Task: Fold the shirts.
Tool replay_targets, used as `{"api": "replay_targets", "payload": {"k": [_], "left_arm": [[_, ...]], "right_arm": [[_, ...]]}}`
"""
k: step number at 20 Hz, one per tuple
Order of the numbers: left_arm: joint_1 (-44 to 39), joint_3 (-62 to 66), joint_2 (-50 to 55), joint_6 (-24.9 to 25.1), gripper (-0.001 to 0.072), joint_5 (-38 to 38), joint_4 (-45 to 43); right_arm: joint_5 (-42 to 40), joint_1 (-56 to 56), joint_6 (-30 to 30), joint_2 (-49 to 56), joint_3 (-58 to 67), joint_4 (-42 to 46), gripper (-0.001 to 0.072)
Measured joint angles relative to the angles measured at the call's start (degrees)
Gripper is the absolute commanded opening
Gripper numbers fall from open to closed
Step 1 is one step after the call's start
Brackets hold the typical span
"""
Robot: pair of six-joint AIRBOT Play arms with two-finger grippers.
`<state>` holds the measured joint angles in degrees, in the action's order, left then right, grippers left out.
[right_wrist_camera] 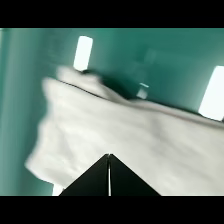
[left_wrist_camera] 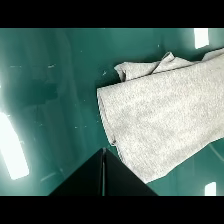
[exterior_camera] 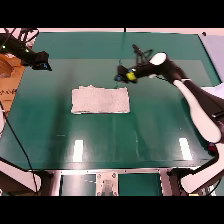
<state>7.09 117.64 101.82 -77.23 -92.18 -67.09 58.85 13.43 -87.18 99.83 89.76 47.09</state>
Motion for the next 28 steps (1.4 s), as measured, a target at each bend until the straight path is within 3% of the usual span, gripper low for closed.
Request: {"api": "replay_targets", "payload": {"k": [1, 4, 9, 10, 11, 12, 13, 20, 28], "left_arm": [[0.0, 0.0, 0.0, 0.0, 0.0022, 0.0, 0.0], [0.0, 0.0, 0.0, -0.3, 0.0022, 0.4, 0.0], [0.0, 0.0, 0.0, -0.5, 0.0022, 1.0, -0.2], [0.0, 0.0, 0.0, -0.5, 0.0022, 1.1, -0.2], [0.0, 0.0, 0.0, -0.5, 0.0022, 1.1, -0.2], [0.0, 0.0, 0.0, -0.5, 0.0022, 1.1, -0.2], [0.0, 0.0, 0.0, -0.5, 0.0022, 1.1, -0.2], [0.0, 0.0, 0.0, -0.5, 0.0022, 0.9, -0.2], [0.0, 0.0, 0.0, -0.4, 0.0022, 0.6, -0.2]], "right_arm": [[0.9, -2.0, -0.5, -1.4, -3.1, 2.3, 0.0591], [0.8, -5.7, -0.7, -3.3, -12.4, 4.6, 0.0591], [-4.4, -5.0, 6.4, -1.6, -20.1, -6.0, 0.0581], [-5.4, -4.0, 7.8, -0.9, -20.4, -8.7, 0.0505], [-6.5, -2.9, 8.9, -0.1, -20.4, -11.1, 0.0272], [-7.6, -1.7, 9.9, 0.7, -20.1, -12.6, 0.0108], [-8.5, -0.7, 10.6, 1.2, -19.5, -14.4, 0.0013], [-7.8, -1.8, 11.0, -2.8, -8.7, -19.2, 0.0009], [-1.7, -28.9, 6.6, -18.4, -5.1, -15.6, 0.0009]]}}
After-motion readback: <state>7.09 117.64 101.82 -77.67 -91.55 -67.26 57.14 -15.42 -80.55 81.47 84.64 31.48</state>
